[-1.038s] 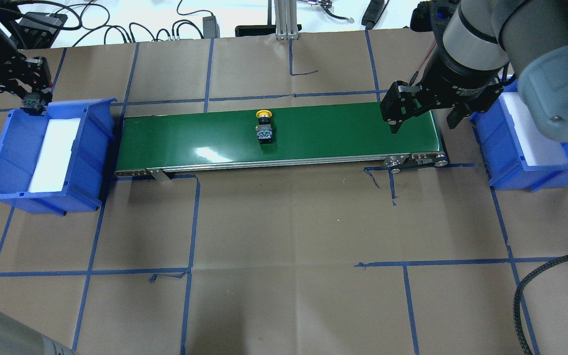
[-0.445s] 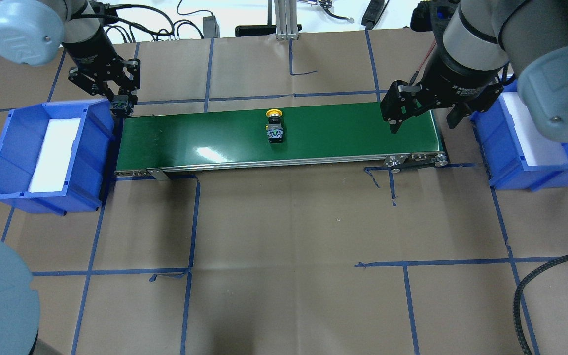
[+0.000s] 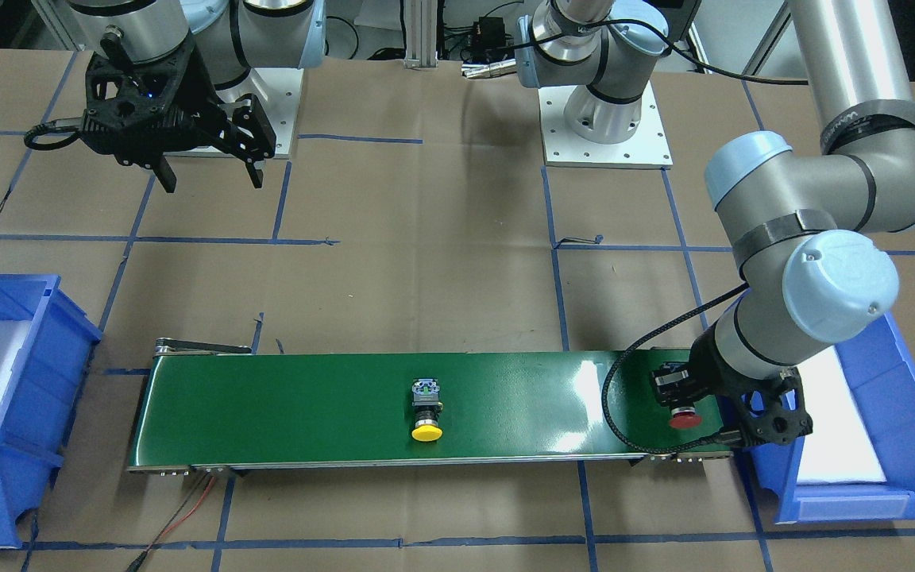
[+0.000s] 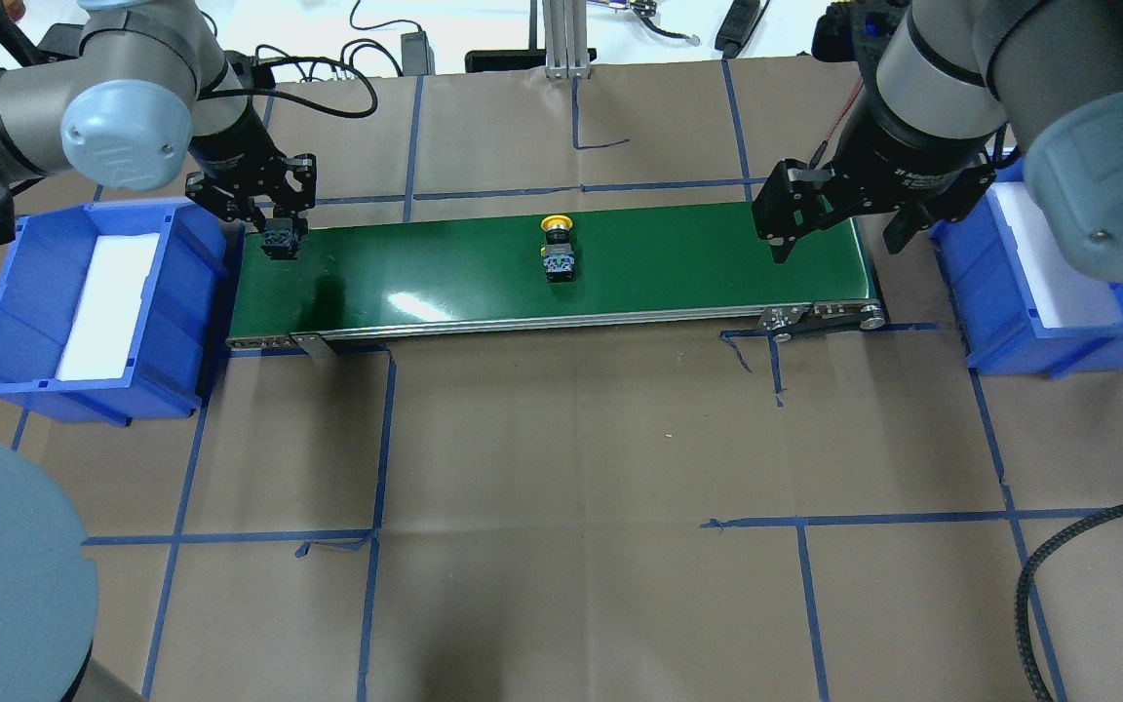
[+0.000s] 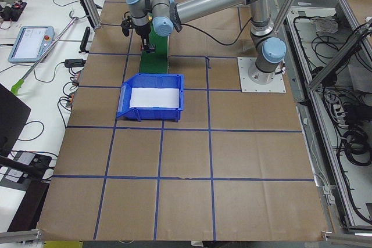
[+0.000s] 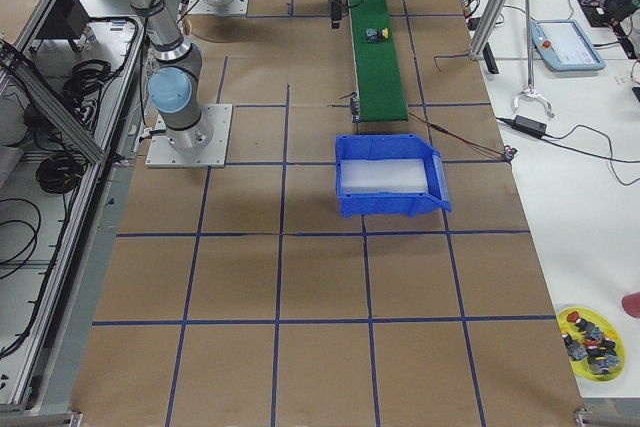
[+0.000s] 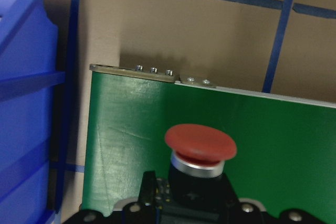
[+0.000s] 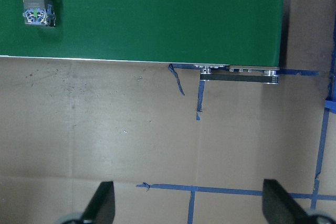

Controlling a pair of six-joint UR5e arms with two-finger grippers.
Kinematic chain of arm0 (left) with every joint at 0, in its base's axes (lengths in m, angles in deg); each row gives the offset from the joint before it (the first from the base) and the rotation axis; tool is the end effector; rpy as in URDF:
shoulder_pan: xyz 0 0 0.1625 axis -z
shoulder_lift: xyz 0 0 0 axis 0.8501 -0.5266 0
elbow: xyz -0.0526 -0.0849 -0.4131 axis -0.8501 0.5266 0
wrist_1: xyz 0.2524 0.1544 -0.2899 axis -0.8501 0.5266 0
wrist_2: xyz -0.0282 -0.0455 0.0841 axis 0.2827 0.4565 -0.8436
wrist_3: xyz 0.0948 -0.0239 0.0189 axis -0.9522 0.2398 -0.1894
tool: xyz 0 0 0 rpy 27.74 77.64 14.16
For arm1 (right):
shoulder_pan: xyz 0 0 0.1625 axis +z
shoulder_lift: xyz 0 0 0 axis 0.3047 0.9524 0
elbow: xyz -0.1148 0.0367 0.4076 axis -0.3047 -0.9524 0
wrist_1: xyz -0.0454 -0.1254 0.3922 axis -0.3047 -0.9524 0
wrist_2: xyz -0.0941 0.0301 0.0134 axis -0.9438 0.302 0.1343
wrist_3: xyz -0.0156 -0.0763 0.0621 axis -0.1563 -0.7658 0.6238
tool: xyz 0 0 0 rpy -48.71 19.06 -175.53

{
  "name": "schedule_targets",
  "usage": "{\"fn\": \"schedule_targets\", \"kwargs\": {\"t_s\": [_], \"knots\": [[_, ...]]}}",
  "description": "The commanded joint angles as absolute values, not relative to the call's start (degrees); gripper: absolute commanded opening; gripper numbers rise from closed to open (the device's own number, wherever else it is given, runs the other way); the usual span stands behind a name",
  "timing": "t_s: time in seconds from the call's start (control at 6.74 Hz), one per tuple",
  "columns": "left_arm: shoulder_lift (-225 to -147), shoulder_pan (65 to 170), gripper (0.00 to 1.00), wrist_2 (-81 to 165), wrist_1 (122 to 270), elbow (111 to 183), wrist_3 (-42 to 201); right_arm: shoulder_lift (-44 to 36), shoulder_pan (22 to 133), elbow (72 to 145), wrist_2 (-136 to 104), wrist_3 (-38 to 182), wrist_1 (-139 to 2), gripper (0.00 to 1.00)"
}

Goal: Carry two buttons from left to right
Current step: 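Carry the red button onto the conveyor end nearest the left bin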

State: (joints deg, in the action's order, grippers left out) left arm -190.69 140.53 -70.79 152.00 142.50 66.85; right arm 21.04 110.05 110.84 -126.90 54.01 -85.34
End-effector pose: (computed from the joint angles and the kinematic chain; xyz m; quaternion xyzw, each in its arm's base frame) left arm -0.0444 -0.6480 0.3062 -0.0824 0.9962 0.0243 0.0114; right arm 0.1555 -0.4577 0.4888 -0.0328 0.9989 -0.0282 0.0186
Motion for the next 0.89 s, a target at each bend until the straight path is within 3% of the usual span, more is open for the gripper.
{"fn": "schedule_targets", "kwargs": {"t_s": [0.0,0.74], "knots": [[-191.7,140.5,0.03,-70.8,151.0,144.3,66.5,21.0,110.0,110.8,-126.9,54.0,-85.3,1.00],[-191.5,139.7,0.06,-71.1,142.5,150.2,66.4,20.7,110.1,111.3,-126.9,54.0,-85.3,1.00]]}}
